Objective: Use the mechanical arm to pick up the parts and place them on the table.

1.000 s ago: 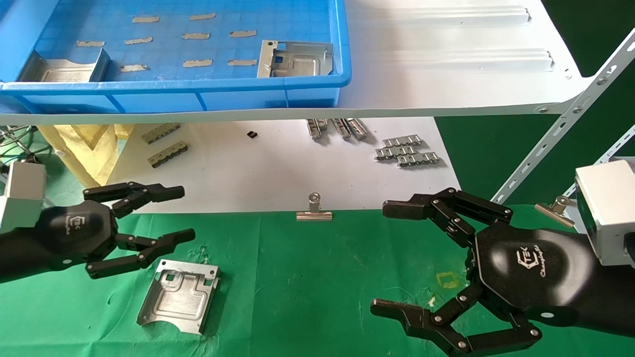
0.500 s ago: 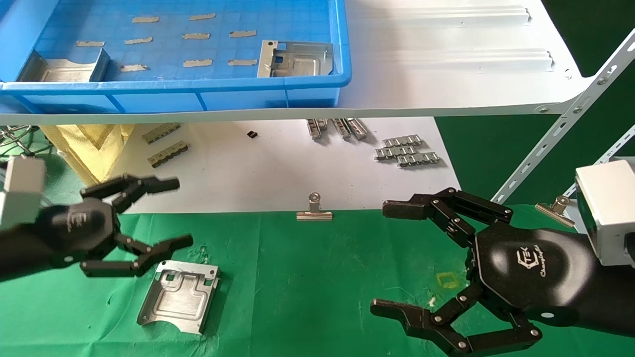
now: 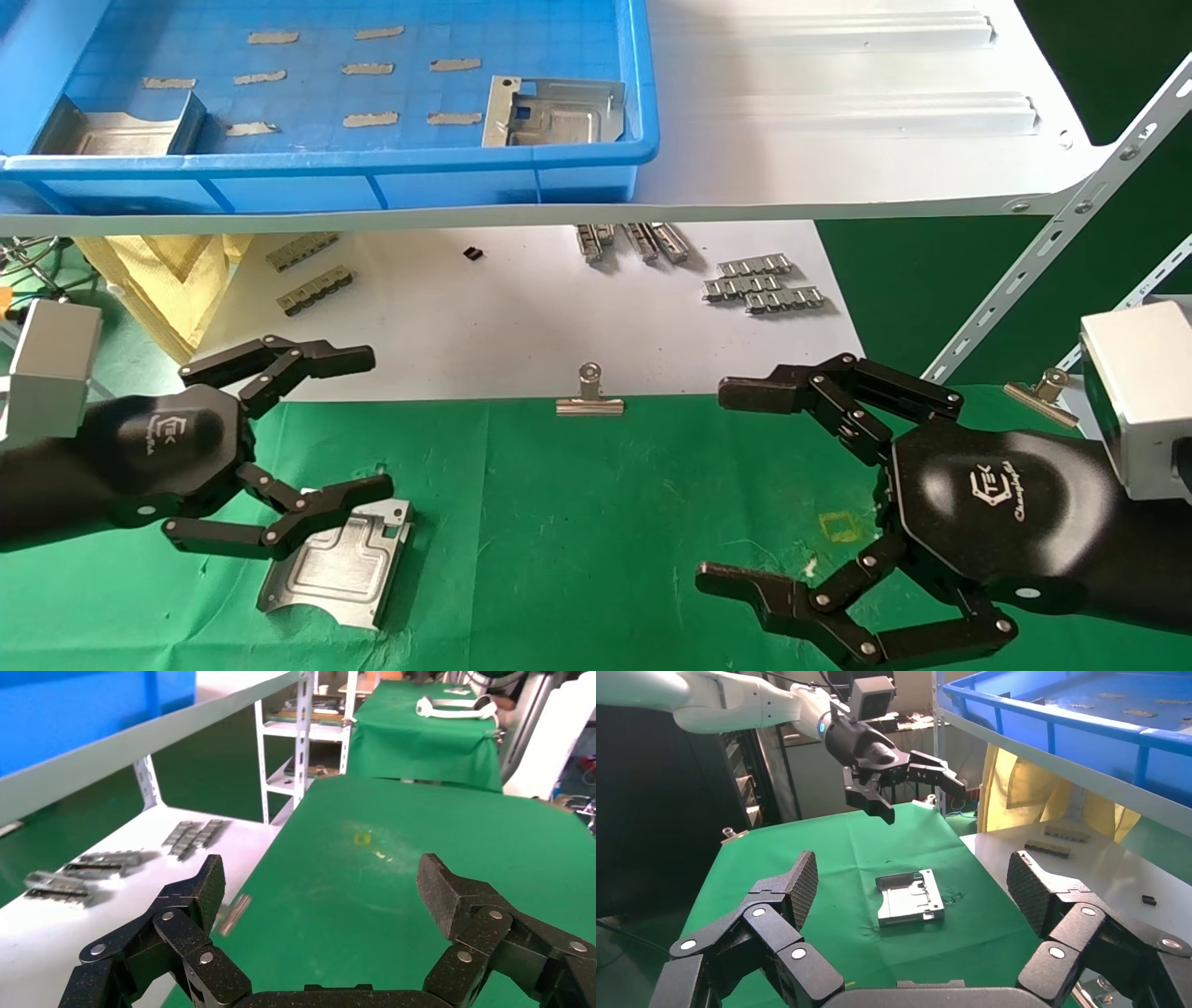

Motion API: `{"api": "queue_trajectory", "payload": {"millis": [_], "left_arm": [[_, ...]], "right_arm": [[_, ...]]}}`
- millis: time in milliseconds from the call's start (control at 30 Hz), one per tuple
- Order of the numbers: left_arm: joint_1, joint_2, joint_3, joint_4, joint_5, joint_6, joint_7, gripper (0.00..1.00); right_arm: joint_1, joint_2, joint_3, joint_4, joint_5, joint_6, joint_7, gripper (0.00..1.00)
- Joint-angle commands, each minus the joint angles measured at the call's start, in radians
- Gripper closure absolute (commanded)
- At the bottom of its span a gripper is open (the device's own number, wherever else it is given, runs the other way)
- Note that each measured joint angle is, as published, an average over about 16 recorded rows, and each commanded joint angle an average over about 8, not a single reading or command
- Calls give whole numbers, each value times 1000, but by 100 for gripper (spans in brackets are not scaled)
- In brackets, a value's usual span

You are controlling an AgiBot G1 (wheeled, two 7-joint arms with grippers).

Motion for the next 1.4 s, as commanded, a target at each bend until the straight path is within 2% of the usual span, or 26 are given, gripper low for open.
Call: {"api": "queue_trajectory", "payload": {"millis": [33,1400], "left_arm": [[13,-2,-21,-27,5,-3,-19,0],[267,-31,-431,-559,107,-63,-399,0]], "right_arm": [[0,0,0,0,0,0,0,0],[0,0,0,0,0,0,0,0]]}}
